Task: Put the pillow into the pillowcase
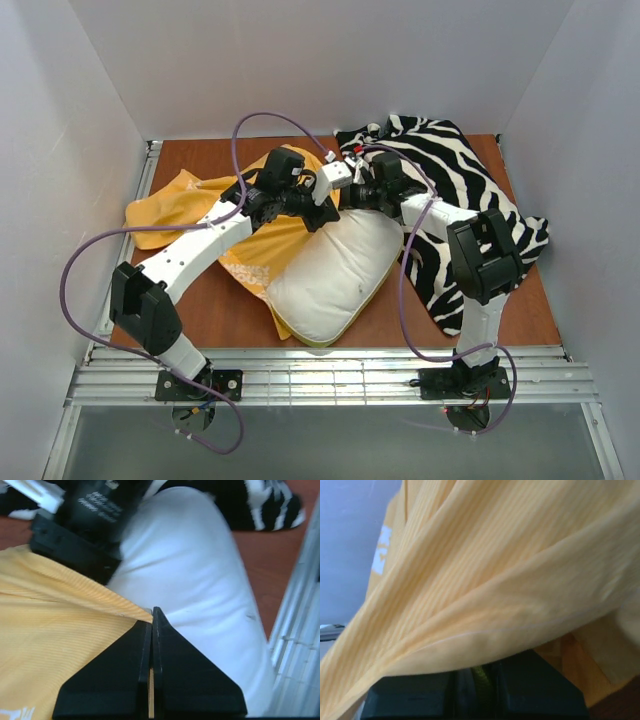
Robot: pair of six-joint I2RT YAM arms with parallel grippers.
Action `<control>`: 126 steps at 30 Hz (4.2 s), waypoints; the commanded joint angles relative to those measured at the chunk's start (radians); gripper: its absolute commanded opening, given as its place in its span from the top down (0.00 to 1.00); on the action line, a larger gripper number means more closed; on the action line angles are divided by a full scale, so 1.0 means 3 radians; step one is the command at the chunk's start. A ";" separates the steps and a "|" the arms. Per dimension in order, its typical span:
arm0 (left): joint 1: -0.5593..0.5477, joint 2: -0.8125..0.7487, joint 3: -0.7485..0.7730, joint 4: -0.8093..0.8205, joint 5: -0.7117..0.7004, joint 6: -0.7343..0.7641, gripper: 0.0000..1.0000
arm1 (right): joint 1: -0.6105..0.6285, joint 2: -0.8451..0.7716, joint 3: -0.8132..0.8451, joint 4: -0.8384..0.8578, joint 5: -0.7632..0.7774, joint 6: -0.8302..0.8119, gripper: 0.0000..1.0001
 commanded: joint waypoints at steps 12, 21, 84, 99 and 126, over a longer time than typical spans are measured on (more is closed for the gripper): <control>0.0690 0.0009 -0.0897 0.0388 -0.0387 -0.0458 0.93 | -0.0259 0.0016 0.0327 -0.0107 -0.0228 -0.0305 0.12; 0.1028 0.0643 -0.0534 0.0607 -0.0601 -0.0847 0.99 | -0.0535 -0.0831 0.0610 -0.2591 0.0582 -0.2187 0.02; 0.0067 0.1318 0.1235 0.0041 -0.0785 -0.0142 1.00 | -0.0111 -0.0853 -0.1507 -0.0081 0.0622 -0.0981 0.99; -0.0148 0.0937 0.1006 0.0351 0.0401 -0.1317 1.00 | -0.0325 -0.1181 -0.1207 0.0993 0.0346 -0.0383 0.99; 0.1008 -0.0370 -0.1296 0.0107 -0.1946 0.0359 0.37 | -0.0132 -0.1217 -0.1600 -0.0336 0.0223 -0.0730 0.12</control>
